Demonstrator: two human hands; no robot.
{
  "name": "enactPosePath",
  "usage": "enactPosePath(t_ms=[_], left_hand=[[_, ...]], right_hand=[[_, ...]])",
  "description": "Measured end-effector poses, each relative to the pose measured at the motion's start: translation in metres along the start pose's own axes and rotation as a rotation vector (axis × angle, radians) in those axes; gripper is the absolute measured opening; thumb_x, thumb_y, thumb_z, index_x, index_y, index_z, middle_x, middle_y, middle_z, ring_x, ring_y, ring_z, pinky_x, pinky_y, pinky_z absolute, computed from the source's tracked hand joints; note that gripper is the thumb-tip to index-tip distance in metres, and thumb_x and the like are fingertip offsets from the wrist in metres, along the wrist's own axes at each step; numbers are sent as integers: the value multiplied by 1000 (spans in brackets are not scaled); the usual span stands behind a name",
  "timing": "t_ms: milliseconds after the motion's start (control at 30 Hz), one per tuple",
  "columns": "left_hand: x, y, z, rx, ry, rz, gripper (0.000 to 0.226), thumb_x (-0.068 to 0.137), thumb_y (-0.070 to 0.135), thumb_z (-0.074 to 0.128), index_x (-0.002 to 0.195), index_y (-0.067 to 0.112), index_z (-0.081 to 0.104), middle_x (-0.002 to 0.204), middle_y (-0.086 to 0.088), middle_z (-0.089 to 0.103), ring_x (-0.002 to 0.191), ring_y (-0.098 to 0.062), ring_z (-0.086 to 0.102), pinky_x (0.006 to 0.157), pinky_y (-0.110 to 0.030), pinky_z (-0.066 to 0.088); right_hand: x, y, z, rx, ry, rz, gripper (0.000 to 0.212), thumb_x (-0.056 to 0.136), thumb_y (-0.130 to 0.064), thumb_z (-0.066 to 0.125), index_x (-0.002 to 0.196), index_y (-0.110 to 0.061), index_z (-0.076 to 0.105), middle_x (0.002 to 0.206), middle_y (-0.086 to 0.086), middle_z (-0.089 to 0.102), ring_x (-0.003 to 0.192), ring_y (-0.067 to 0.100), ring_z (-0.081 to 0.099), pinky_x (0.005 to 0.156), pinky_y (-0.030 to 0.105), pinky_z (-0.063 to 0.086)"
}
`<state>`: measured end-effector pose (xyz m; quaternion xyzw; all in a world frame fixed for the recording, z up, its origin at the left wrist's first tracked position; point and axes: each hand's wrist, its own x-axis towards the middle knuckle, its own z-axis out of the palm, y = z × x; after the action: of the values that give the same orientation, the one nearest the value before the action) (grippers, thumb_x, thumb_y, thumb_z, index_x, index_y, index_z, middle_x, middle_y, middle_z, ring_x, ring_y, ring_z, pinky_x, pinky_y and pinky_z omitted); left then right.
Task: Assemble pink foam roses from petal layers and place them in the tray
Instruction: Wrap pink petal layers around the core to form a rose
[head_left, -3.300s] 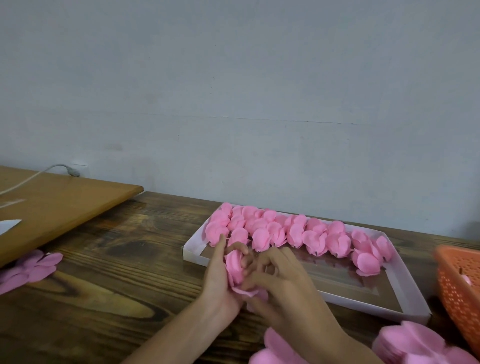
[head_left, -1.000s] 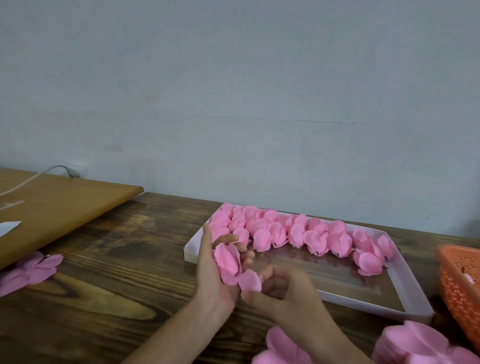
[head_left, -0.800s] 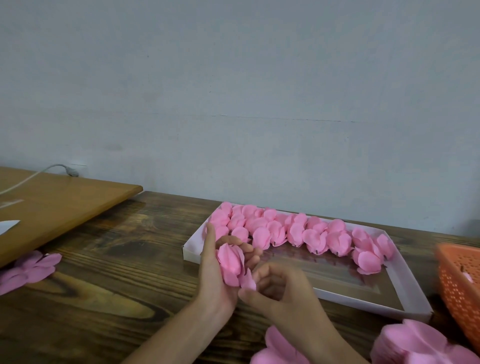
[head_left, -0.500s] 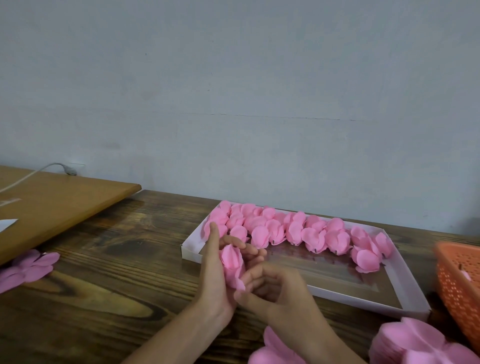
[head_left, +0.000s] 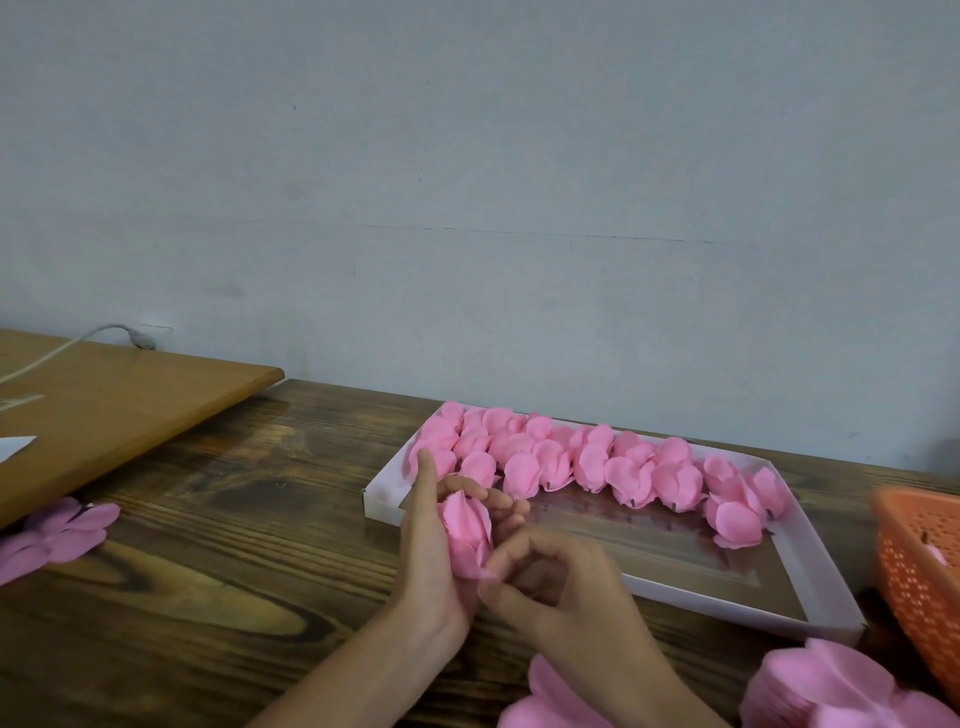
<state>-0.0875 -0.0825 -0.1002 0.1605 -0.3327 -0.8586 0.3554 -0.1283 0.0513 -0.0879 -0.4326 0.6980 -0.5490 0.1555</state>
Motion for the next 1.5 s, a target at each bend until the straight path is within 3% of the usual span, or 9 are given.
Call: enactPosePath(t_ms=[367, 500, 733, 800, 933, 1067, 1167, 1400, 1500], left_hand=[[-3, 4, 1, 40, -70, 5, 63, 95, 64, 54, 62, 11, 62, 68, -16, 66, 69, -33, 72, 73, -42, 59], [-4, 4, 0, 137, -70, 24, 62, 94, 65, 55, 71, 7, 58, 66, -21, 58, 67, -32, 69, 63, -40, 58], [-2, 6, -1, 93, 19, -42, 62, 93, 68, 56, 62, 14, 59, 56, -7, 52, 37, -18, 44, 36, -22, 36], [-1, 6, -2, 67, 48, -64, 62, 90, 68, 57, 58, 15, 60, 55, -5, 52, 36, -17, 42, 37, -19, 34], [-2, 3, -2, 72, 38, -136, 60, 90, 66, 62, 61, 14, 56, 56, -7, 52, 38, -21, 48, 41, -22, 41], [-10, -4, -1, 92, 11, -201, 53, 90, 61, 65, 64, 16, 55, 60, -9, 56, 49, -24, 60, 47, -27, 52], [-14, -6, 2, 13, 26, -275, 49, 92, 58, 66, 68, 19, 50, 57, -2, 49, 46, -20, 59, 44, -24, 50], [-14, -12, 4, 58, 13, -262, 59, 93, 64, 61, 53, 21, 71, 54, -3, 58, 47, -18, 65, 41, -22, 49], [-12, -14, 1, 94, -3, -267, 62, 90, 69, 60, 54, 21, 73, 59, -5, 64, 49, -19, 67, 41, -24, 49]], right_hand=[[1, -4, -1, 206, 36, 41, 16, 87, 0, 75, 77, -12, 74, 78, 8, 75, 65, 13, 66, 63, 24, 49], [-1, -6, 2, 286, 36, 79, 16, 88, 1, 74, 80, -12, 78, 76, 11, 76, 64, 16, 67, 64, 27, 54], [-3, -7, 3, 356, -25, 117, 21, 89, 14, 65, 97, -3, 75, 87, 12, 80, 72, 21, 73, 68, 29, 58], [-4, -4, 4, 276, -17, 67, 25, 84, 15, 71, 97, -7, 74, 89, 6, 80, 74, 19, 74, 70, 27, 59], [-4, 4, 3, -207, 85, -213, 35, 73, -3, 84, 93, -29, 71, 87, -13, 69, 67, 10, 66, 62, 19, 52], [-4, 2, -2, -627, 49, -502, 41, 78, -20, 70, 111, -43, 60, 105, -14, 52, 83, 3, 60, 62, 30, 55], [-2, -2, -6, -709, -12, -570, 36, 84, -28, 62, 117, -43, 64, 110, -6, 47, 104, 17, 65, 65, 36, 57], [3, -5, -23, -755, -105, -599, 26, 83, -33, 72, 105, -45, 66, 112, -13, 44, 92, -5, 39, 65, 19, 46], [7, -5, -28, -784, -150, -599, 18, 83, -35, 74, 97, -43, 66, 111, -14, 43, 93, -7, 41, 67, 17, 43]])
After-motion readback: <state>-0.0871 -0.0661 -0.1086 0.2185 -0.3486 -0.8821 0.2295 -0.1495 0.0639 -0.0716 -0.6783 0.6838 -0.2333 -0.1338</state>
